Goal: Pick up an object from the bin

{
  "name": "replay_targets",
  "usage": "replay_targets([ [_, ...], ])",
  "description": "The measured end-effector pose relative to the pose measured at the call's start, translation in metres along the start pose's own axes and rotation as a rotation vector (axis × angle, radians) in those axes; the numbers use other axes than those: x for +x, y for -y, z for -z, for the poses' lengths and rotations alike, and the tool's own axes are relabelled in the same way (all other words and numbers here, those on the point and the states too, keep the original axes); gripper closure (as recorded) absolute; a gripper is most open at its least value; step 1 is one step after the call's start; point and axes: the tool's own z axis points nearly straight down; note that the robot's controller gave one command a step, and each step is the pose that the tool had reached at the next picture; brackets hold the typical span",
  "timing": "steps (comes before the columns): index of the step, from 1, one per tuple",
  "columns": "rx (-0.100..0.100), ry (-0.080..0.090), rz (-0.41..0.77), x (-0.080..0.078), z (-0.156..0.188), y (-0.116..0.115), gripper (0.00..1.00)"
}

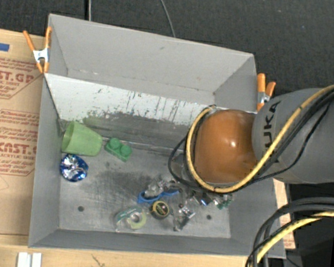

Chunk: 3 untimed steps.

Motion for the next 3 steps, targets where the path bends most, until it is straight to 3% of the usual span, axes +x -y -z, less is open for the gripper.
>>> replay_targets([
  [1,0.006,0.012,0.256,-0.016,-0.025,0.010,0.00],
  [2,0.014,0.008,0.387,-0.023,-0.025,-0.002,0.00],
  [3,0.012,0.017,0.391,-0.026,-0.023,-0.005,1.00],
])
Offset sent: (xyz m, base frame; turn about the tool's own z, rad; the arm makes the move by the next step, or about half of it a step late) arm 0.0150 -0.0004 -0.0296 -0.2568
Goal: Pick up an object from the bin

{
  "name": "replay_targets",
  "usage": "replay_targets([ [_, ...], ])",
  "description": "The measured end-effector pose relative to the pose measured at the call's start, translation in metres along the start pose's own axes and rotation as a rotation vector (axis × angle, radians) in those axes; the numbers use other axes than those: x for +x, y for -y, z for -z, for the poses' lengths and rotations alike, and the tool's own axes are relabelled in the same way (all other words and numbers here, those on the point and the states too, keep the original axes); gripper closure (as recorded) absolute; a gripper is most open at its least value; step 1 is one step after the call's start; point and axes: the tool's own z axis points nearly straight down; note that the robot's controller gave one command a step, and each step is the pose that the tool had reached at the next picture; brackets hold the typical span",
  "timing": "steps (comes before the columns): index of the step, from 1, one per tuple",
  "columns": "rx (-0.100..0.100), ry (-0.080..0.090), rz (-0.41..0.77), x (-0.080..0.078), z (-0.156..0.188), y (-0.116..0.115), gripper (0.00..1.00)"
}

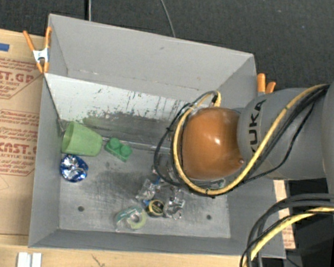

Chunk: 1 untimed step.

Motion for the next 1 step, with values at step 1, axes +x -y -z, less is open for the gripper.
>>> replay_targets([
  [1,-0.012,-0.012,-0.002,-0.0024,0.0474,0.0011,1.00],
])
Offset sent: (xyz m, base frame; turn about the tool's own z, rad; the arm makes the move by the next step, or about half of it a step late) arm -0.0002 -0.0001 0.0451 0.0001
